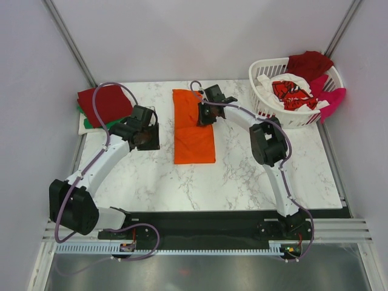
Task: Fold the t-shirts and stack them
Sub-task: Fold the tshirt
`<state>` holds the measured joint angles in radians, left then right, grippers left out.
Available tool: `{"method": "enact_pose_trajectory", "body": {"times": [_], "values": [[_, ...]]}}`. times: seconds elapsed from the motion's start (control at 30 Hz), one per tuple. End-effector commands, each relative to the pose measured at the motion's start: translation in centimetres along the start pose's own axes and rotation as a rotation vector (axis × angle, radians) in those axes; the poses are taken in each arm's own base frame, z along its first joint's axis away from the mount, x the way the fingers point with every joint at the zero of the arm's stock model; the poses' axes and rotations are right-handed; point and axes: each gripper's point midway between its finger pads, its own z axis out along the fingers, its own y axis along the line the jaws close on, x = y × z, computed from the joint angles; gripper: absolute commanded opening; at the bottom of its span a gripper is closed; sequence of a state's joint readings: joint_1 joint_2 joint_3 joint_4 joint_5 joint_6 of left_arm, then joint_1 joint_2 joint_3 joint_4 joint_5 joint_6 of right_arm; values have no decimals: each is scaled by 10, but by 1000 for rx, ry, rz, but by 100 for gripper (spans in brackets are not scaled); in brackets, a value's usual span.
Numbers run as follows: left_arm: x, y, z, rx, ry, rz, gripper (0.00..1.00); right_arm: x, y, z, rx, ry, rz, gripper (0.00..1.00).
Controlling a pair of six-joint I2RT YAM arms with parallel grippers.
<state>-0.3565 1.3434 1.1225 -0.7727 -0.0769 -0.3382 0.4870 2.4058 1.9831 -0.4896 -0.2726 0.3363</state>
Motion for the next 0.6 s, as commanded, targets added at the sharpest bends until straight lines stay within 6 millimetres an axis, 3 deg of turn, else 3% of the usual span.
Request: {"method": "enact_pose_trajectory", "body": {"times": [0.0,0.1,0.13,0.17,0.2,0.23,0.27,0.3,0.37,0.4,0.57], "values": [[-9,3,4,-5,-41,24,46,-62,19,-52,14,-187,-124,15],[-10,2,2,-1,-52,9,46,-83,29,-93,37,-275,-151,18],[-11,1,2,2,-56,4,46,-76,26,-95,48,-273,-146,20],[-11,0,1,8,-59,-2,46,-82,34,-115,36,-309,-143,21],[-11,-4,1,27,-55,-12,45,-78,35,-121,34,-312,-136,23],[-13,-7,0,40,-56,-18,45,-61,29,-116,36,-282,-123,24],[-14,-10,0,54,-56,-24,45,-60,34,-130,22,-303,-110,24],[-14,-15,1,78,-49,-43,45,-37,25,-121,29,-258,-90,24],[-18,-26,4,121,-40,-68,45,-30,34,-124,-36,-269,-86,22],[-20,-31,6,135,-36,-92,44,-15,31,-116,-50,-236,-74,20],[-48,-55,28,208,-52,-137,39,5,45,-90,-186,-159,-40,10]]}}
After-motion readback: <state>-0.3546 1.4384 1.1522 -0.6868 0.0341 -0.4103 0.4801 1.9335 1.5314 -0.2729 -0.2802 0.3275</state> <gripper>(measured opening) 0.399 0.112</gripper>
